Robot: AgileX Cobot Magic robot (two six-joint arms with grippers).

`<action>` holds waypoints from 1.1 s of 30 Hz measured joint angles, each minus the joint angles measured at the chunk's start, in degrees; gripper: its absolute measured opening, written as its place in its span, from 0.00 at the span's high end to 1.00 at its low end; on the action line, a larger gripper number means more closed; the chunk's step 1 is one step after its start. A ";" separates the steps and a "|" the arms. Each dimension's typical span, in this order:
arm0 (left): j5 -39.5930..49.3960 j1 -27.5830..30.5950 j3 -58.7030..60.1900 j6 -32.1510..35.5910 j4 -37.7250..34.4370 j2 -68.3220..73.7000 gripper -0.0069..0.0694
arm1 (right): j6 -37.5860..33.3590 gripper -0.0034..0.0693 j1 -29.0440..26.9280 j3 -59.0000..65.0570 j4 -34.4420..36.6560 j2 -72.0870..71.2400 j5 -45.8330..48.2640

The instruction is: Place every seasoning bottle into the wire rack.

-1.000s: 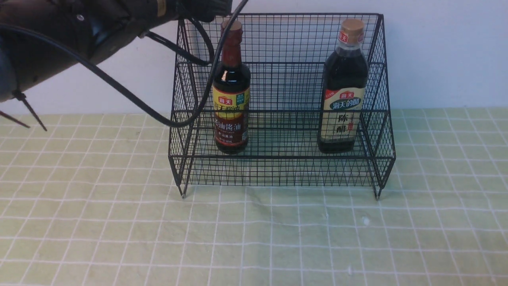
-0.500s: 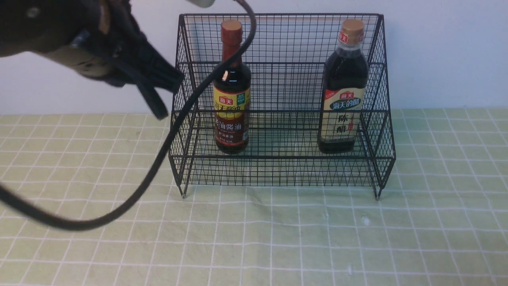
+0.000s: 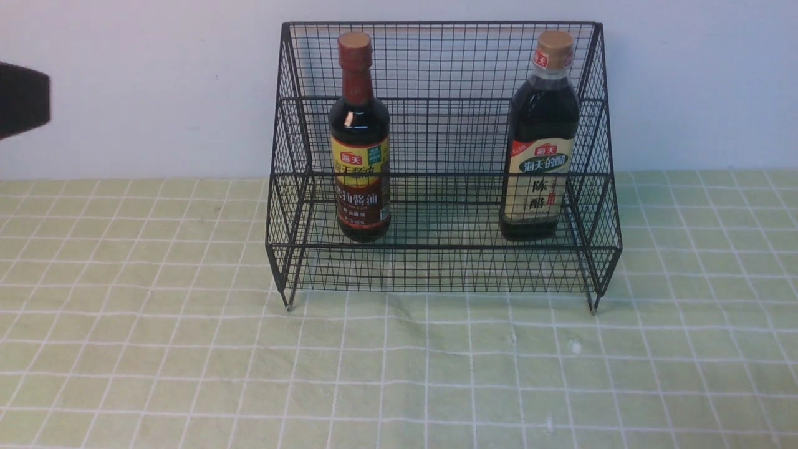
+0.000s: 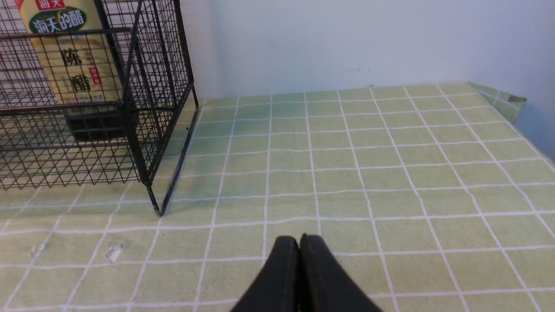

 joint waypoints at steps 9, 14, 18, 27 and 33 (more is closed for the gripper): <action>1.39 0.00 -0.02 0.00 -0.12 -5.90 0.92 | 0.00 0.97 0.00 0.00 0.00 0.00 0.00; 1.44 0.00 -0.02 0.07 -0.12 -8.15 0.92 | 0.00 0.97 0.00 0.00 0.00 0.00 0.00; 1.44 0.00 0.17 0.96 -0.12 -8.56 0.92 | 0.00 0.97 0.00 0.00 0.00 0.00 0.00; -7.47 3.43 10.92 7.87 -0.76 -15.23 0.92 | 0.00 0.97 0.00 0.00 0.00 0.00 0.00; -24.39 18.06 35.05 14.45 -5.99 -26.36 0.92 | 0.00 0.97 0.00 0.00 0.00 0.00 0.00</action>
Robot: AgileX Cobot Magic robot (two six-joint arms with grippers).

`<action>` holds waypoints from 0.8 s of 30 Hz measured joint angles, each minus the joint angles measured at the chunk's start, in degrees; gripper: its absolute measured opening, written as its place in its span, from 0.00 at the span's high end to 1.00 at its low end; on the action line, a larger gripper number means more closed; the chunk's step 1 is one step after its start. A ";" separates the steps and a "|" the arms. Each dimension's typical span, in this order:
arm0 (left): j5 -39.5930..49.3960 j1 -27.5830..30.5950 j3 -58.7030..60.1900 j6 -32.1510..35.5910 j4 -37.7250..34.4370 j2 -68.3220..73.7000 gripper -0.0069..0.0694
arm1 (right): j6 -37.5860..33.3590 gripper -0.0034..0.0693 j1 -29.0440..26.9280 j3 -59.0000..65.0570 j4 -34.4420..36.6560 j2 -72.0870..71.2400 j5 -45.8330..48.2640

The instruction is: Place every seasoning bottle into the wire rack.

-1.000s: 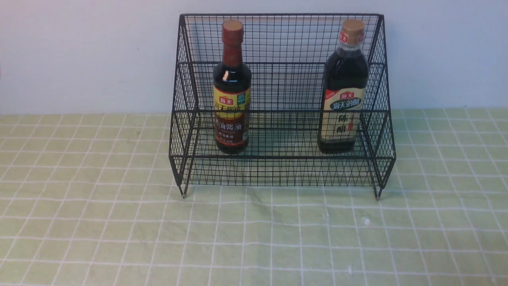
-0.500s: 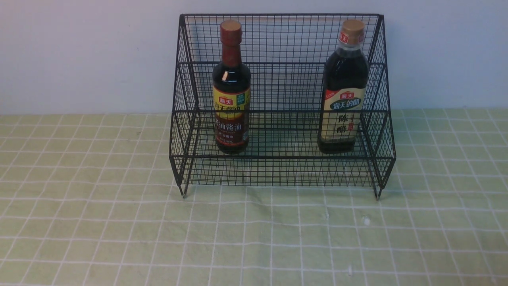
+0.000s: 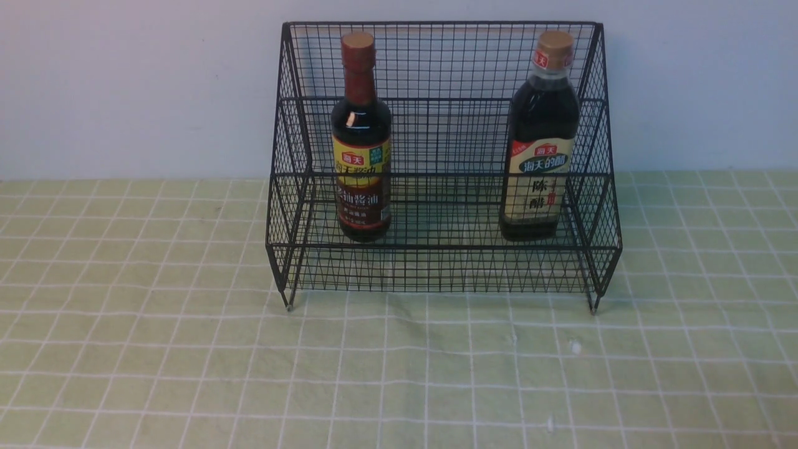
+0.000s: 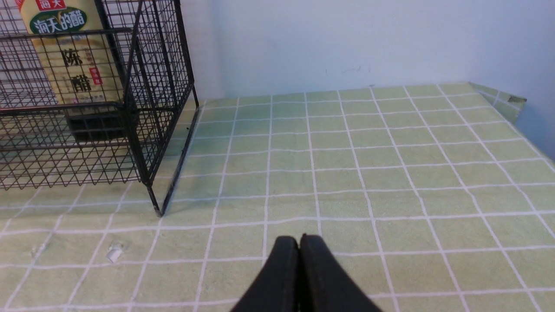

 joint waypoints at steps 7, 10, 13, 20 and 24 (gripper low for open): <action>-13.76 13.35 26.16 1.21 -4.78 -14.13 0.92 | 0.00 0.97 0.00 0.00 0.00 0.00 0.00; -15.20 14.64 33.28 1.22 -5.11 -18.68 0.92 | 0.00 0.97 0.00 0.00 0.00 0.00 0.00; -15.21 14.64 39.38 1.22 -5.15 -20.09 0.92 | 0.00 0.97 0.00 0.00 0.00 0.00 0.07; -12.79 14.64 39.74 1.22 -5.24 -20.21 0.92 | 0.00 0.97 0.00 0.00 0.00 0.00 0.07; -12.72 14.64 39.74 1.22 -5.29 -20.21 0.92 | 0.00 0.97 0.00 0.00 0.00 0.00 0.07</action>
